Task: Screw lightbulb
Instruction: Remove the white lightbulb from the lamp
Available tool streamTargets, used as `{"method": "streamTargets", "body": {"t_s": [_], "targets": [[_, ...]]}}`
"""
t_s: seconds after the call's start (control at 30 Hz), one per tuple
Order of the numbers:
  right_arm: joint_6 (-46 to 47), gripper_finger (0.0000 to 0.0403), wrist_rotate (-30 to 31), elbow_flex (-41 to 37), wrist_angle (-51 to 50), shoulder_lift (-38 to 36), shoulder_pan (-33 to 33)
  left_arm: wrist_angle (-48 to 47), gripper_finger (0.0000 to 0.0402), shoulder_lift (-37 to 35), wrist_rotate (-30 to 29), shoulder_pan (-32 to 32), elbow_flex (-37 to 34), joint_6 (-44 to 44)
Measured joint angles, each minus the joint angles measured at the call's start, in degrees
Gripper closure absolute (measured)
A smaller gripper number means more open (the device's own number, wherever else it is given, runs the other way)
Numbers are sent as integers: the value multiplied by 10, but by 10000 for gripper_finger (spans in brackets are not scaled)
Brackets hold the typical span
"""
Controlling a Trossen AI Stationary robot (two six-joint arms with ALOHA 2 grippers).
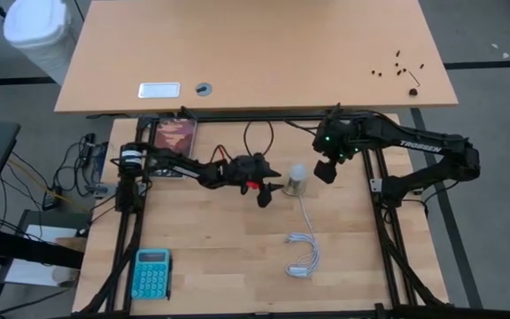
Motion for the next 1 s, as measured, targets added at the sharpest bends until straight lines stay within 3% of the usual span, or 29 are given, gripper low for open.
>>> {"method": "streamTargets", "body": {"t_s": [0.37, 0.57, 0.77, 1.0], "targets": [[16, 94, 1, 0, -6, 2, -29, 0, 189, 54, -58, -4, 36, -31], [23, 94, 1, 0, -3, 3, -29, 19, 154, 86, -43, -6, 62, -56], [27, 94, 0, -1, -6, 3, -29, 19, 115, 106, -53, -8, 94, -13], [28, 94, -9, -1, -7, 3, -29, 26, 108, 148, -62, -7, 123, 1]]}}
